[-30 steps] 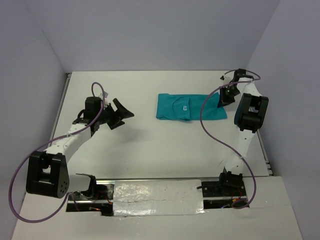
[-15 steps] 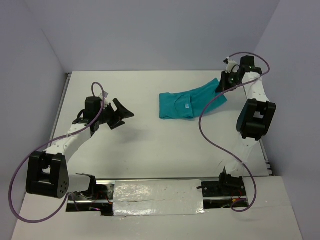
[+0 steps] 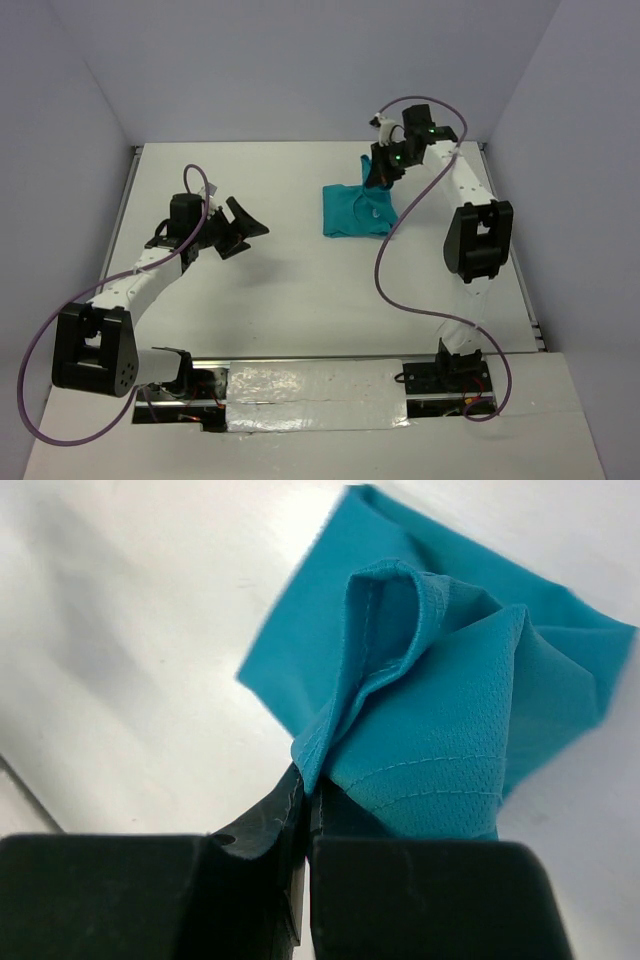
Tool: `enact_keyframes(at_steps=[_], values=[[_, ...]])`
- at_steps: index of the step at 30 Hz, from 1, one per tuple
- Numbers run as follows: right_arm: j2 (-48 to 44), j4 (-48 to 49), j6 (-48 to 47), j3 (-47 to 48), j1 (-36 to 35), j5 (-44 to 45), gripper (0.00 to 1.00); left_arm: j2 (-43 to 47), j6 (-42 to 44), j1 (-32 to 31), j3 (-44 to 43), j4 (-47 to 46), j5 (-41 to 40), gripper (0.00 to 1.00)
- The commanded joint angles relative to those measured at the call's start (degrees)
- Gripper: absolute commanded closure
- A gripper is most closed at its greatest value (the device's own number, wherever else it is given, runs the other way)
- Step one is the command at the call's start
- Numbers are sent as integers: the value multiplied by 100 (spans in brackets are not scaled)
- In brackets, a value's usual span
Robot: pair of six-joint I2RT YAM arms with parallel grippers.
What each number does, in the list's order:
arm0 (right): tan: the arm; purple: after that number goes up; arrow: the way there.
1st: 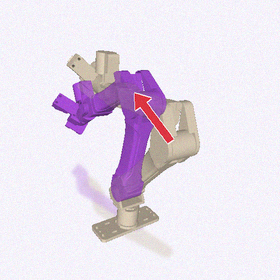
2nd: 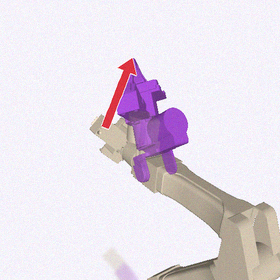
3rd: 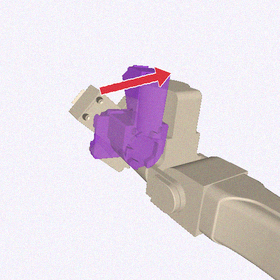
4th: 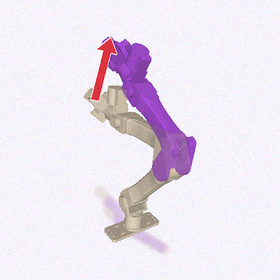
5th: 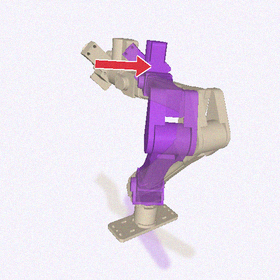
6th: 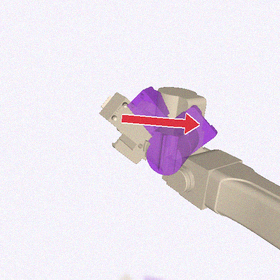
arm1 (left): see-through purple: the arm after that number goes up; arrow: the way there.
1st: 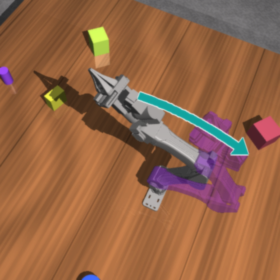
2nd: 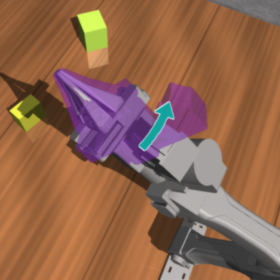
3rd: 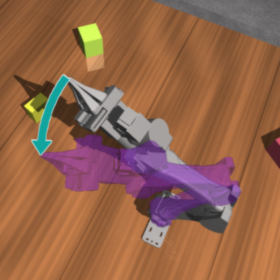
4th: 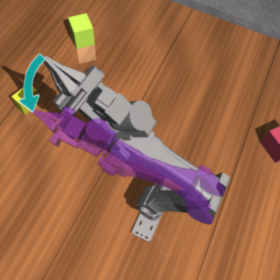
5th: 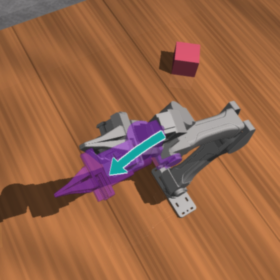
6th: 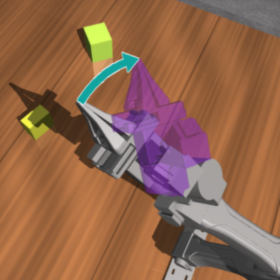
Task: Fold and stack the t-shirts
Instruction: Grab one side of the 2/3 rectangular tshirt with right arm, then fold the long partially folded tshirt into a neat square
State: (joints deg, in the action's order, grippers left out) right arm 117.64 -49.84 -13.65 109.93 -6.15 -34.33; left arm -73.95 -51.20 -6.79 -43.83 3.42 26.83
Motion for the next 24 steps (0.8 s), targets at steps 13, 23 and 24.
enact_keyframes(at_steps=[13, 23, 24], values=[[504, 229, 477, 186, -1081, 602, 100, 162, 40, 37, 77, -52, 59, 7], [92, 379, 512, -269, -1169, 445, 100, 206, 31, 37, 130, -43, 59, 7], [14, 405, 521, -288, -1178, 427, 100, 188, 31, 37, 130, -43, 68, 7]])
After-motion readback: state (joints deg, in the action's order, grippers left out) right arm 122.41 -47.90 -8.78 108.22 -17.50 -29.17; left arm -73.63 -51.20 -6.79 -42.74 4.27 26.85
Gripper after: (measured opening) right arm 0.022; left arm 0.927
